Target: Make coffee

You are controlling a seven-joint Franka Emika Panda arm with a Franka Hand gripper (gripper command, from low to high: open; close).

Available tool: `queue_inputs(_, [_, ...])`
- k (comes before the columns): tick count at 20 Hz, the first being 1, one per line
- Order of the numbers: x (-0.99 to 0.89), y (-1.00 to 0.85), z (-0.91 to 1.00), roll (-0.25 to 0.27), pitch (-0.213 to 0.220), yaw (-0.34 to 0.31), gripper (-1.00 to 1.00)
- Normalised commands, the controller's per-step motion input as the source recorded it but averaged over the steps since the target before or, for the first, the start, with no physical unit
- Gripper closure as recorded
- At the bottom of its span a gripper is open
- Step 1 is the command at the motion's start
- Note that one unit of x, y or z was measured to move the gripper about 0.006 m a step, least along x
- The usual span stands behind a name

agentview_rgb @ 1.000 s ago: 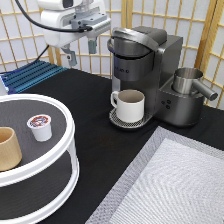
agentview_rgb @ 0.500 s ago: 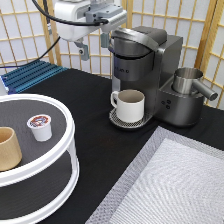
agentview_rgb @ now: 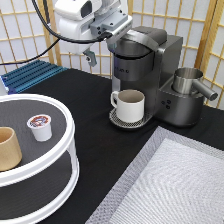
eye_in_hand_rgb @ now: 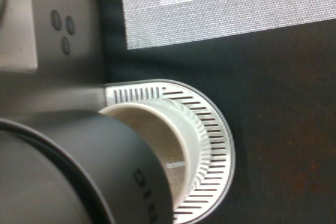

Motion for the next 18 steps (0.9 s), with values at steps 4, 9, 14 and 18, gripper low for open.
queue_inputs(4, [0.05, 0.31, 0.39, 0.069, -0.050, -0.036, -1.00])
queue_inputs(9, [0.01, 0.36, 0.53, 0.017, -0.056, -0.046, -1.00])
queue_inputs(14, [0.04, 0.58, 0.62, -0.058, -0.014, -0.045, -1.00])
queue_inputs(18, [0.20, 0.79, 0.52, -0.140, 0.023, -0.020, -1.00])
